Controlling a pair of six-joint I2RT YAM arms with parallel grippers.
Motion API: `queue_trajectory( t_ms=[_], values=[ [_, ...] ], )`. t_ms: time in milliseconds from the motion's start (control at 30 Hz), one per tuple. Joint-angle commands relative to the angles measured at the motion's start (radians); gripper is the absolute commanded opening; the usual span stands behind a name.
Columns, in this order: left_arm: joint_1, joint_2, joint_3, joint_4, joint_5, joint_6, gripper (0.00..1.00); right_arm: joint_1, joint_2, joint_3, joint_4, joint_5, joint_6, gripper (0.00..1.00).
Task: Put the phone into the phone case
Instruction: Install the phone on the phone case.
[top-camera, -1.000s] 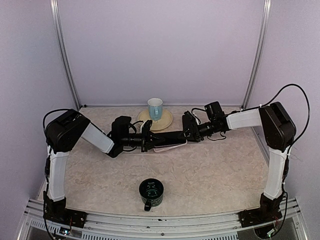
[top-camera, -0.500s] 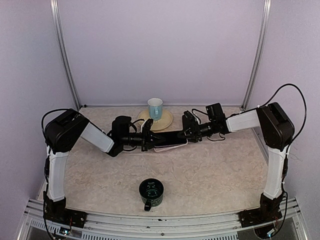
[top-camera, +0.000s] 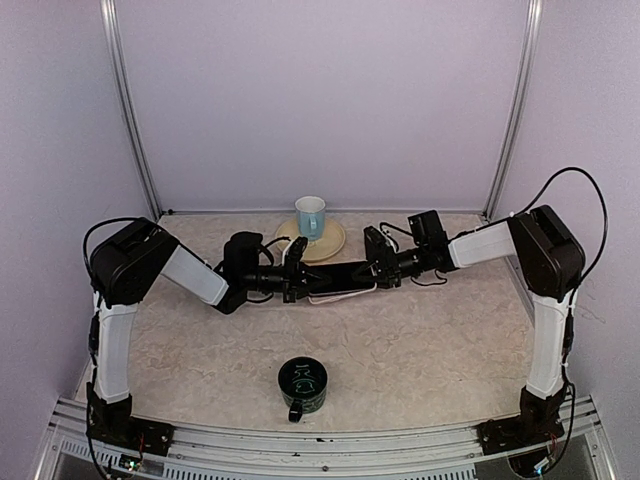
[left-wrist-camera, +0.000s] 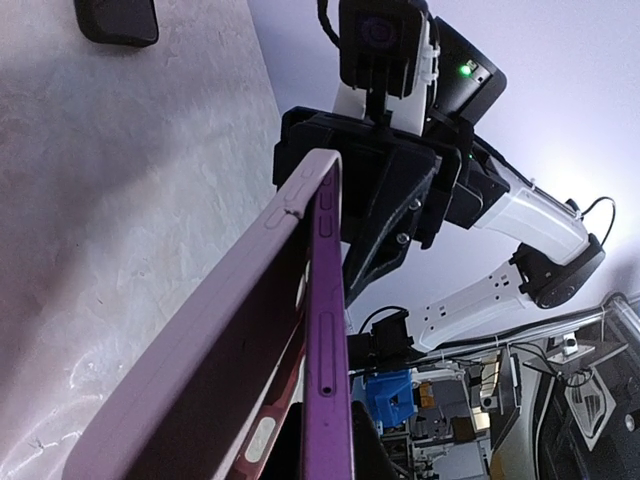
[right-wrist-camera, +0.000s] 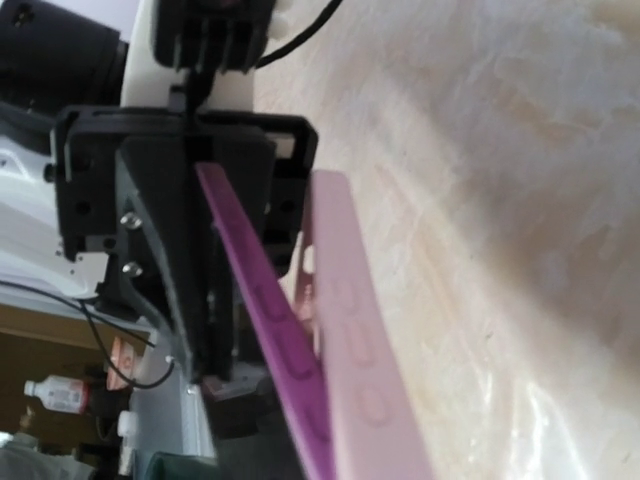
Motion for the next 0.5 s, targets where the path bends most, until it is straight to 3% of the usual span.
queue_trajectory(
  t_ms=[0, 333, 467],
  values=[
    [-0.011, -0.054, 0.019, 0.056, 0.004, 0.021, 0.00, 0.021, 0.015, -0.021, 0.061, -0.060, 0.012, 0.21],
    [-0.008, -0.048, 0.019, 0.054, 0.004, 0.023, 0.00, 0.021, 0.009, -0.032, 0.132, -0.101, 0.062, 0.01],
    [-0.003, -0.053, 0.019, 0.054, 0.006, 0.023, 0.10, 0.021, 0.006, -0.040, 0.161, -0.114, 0.082, 0.00]
  ],
)
